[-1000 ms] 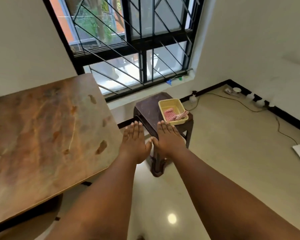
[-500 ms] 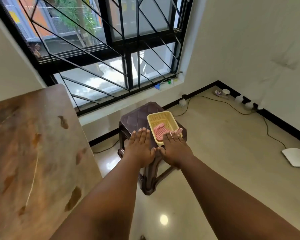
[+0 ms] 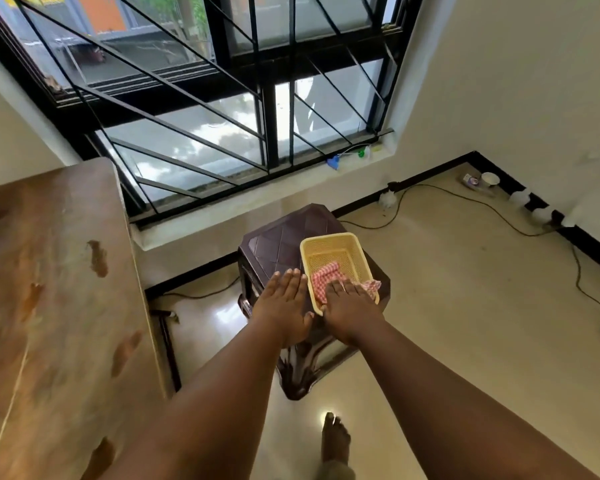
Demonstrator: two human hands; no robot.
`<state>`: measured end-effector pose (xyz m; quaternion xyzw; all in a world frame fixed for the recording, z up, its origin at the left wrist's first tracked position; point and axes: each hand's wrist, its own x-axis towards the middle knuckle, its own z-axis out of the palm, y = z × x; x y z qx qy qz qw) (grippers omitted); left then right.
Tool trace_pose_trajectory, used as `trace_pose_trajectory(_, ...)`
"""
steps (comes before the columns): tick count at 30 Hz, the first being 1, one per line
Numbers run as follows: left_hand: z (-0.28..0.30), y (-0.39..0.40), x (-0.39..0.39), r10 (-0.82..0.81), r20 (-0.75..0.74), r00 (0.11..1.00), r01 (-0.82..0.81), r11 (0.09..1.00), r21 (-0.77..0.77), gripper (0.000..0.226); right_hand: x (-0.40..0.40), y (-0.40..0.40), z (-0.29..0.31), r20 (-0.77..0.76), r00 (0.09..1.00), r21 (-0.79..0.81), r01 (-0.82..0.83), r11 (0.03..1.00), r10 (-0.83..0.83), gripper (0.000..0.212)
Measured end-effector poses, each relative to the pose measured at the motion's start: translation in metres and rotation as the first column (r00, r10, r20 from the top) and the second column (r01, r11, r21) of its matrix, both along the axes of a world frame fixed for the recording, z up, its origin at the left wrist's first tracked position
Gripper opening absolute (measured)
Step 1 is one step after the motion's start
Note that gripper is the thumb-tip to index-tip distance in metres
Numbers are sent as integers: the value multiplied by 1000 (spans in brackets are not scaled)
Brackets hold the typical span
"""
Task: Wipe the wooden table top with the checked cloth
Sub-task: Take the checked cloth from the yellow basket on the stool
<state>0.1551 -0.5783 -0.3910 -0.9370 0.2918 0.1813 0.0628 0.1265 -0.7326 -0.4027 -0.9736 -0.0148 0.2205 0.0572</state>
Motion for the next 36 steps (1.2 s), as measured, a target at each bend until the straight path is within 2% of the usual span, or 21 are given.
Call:
trace_pose_trajectory(5, -12, -25, 23, 34, -12, 999, -34, 999, 2, 72, 24, -26, -12, -60, 995, 15, -85, 996, 85, 57)
trace_pose_trajectory(15, -41, -55, 35, 67, -83, 994, -61, 996, 72, 73, 46, -44, -32, -131, 972, -68, -204, 977, 194, 58)
trace_pose_trajectory(18, -50, -58, 33, 52, -96, 994, -45, 996, 75, 71, 51, -42, -40, -133, 972, -65, -203, 977, 193, 59)
trace_pose_trajectory(29, -79, -53, 53, -17, -96, 995, 26, 996, 90, 71, 73, -39, -58, -152, 972, -135, -203, 970, 182, 42)
trace_pose_trajectory(36, -91, -55, 72, -47, -75, 996, 53, 996, 78, 72, 77, -37, -74, -236, 966, -83, -130, 988, 108, 53)
